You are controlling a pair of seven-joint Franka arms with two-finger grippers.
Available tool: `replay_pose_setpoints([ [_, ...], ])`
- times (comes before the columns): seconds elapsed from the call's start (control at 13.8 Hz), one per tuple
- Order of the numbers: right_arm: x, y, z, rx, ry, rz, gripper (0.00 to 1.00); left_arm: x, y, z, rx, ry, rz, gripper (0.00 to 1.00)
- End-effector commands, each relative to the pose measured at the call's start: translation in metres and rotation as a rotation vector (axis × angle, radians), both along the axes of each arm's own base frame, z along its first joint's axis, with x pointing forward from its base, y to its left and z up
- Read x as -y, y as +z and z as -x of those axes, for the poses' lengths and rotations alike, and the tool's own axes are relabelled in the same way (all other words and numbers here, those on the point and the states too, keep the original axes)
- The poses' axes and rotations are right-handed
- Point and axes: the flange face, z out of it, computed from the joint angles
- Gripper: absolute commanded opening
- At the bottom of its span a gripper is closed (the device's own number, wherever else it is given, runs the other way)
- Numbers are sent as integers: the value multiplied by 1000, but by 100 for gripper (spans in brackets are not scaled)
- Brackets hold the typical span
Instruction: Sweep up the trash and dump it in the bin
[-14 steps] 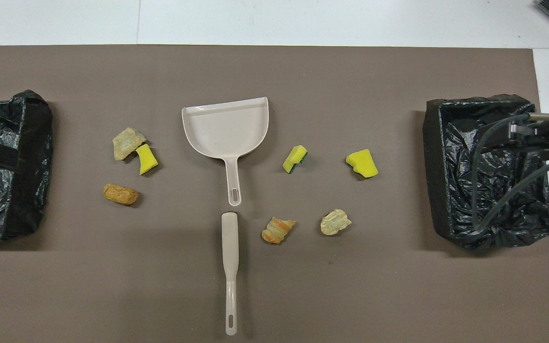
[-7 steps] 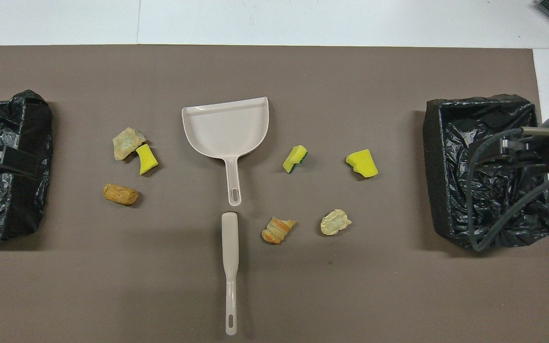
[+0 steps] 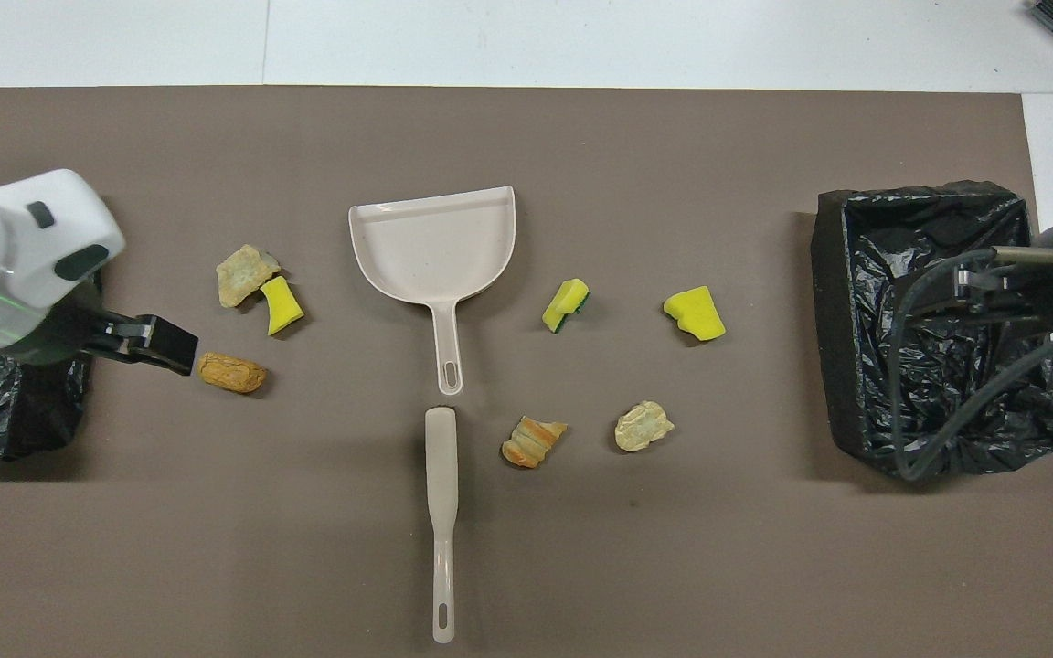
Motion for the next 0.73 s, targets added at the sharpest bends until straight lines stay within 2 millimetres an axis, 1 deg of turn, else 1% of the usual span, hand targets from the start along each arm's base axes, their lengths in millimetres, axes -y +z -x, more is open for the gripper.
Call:
replay_pose_setpoints([
  [0.0,4,-5,1,22,15,2,100,26,-36,50,28,6,29,100],
  [0.15,4,-8,-9,55,19,9,100,46,-73,68,44,-19,38,100],
  [0.22,1,-9,-13,68,19,12,100,64,-90,84,53,-29,39,100],
  [0.29,-7,-12,-16,76,33,12,100,82,-111,100,68,-21,42,100],
  [0.36,-40,-24,-25,75,73,7,100,92,-129,116,96,-4,55,100],
  [0.44,-60,-30,-32,85,65,6,100,103,-144,134,112,0,65,100],
  [0.51,-76,-39,-37,87,49,4,100,117,-153,151,121,7,73,100],
  [0.65,-129,-66,-48,92,60,5,100,141,-161,181,132,34,86,100],
])
